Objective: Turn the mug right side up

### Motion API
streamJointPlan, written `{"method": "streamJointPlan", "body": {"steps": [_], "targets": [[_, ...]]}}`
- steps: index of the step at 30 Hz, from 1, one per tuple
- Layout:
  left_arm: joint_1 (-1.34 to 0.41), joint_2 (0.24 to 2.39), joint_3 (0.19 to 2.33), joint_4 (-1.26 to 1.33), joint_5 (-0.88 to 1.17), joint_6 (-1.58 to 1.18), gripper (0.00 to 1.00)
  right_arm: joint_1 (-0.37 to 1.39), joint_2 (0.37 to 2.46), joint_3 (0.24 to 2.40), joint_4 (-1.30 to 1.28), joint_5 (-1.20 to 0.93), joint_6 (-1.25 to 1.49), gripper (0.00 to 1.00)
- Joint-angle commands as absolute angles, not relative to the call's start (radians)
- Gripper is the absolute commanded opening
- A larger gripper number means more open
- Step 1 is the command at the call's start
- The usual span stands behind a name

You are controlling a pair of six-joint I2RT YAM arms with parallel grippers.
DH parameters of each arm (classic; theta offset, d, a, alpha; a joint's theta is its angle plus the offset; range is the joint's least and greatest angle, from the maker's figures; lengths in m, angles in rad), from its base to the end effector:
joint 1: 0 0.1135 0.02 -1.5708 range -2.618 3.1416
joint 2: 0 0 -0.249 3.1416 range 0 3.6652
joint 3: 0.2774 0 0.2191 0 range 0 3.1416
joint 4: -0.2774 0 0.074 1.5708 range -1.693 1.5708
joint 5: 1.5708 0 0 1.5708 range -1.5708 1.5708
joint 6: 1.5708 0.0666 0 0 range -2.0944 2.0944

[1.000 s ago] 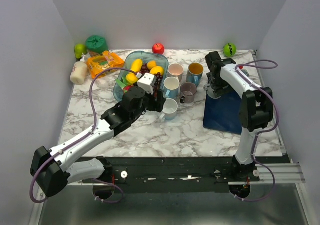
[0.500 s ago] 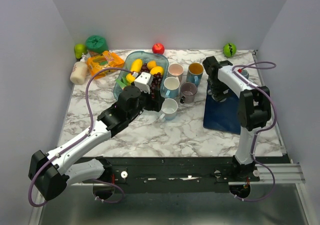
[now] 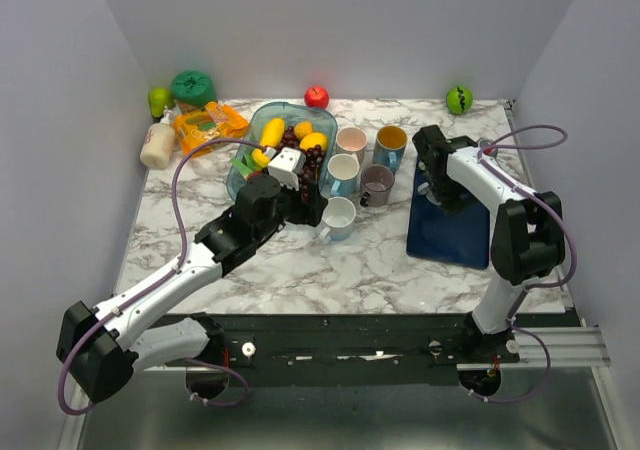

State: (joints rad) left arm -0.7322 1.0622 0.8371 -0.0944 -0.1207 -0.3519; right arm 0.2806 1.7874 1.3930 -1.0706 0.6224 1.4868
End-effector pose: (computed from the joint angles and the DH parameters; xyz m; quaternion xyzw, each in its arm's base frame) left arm 0.1917 -0.1615 0.2984 0.1182 0.8012 -0.2597 0.5260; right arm 0.3035 0.0471 0.2037 0.5525 0.7737 -0.1550 0.2683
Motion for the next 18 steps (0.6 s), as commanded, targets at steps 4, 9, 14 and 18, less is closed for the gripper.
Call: {"method": "streamJointPlan", "body": {"steps": [4, 9, 14, 18], "targets": [[-0.723, 1.025, 0.819, -0.074, -0.103, -0.353, 0.85, 0.294, 1.761, 1.37, -0.872, 0.623, 1.341, 0.91], [-0.721, 1.019, 0.816, -0.074, -0.11, -0.351, 0.85, 0.299, 1.796, 1.385, -0.839, 0.595, 1.364, 0.91], [-0.718, 1.019, 0.818, -0.078, -0.109, -0.35, 0.85, 0.299, 1.925, 1.532, -1.011, 0.621, 1.466, 0.84], [-0.713, 1.016, 0.816, -0.081, -0.109, -0.347, 0.85, 0.301, 1.945, 1.54, -1.042, 0.646, 1.502, 0.77]]}}
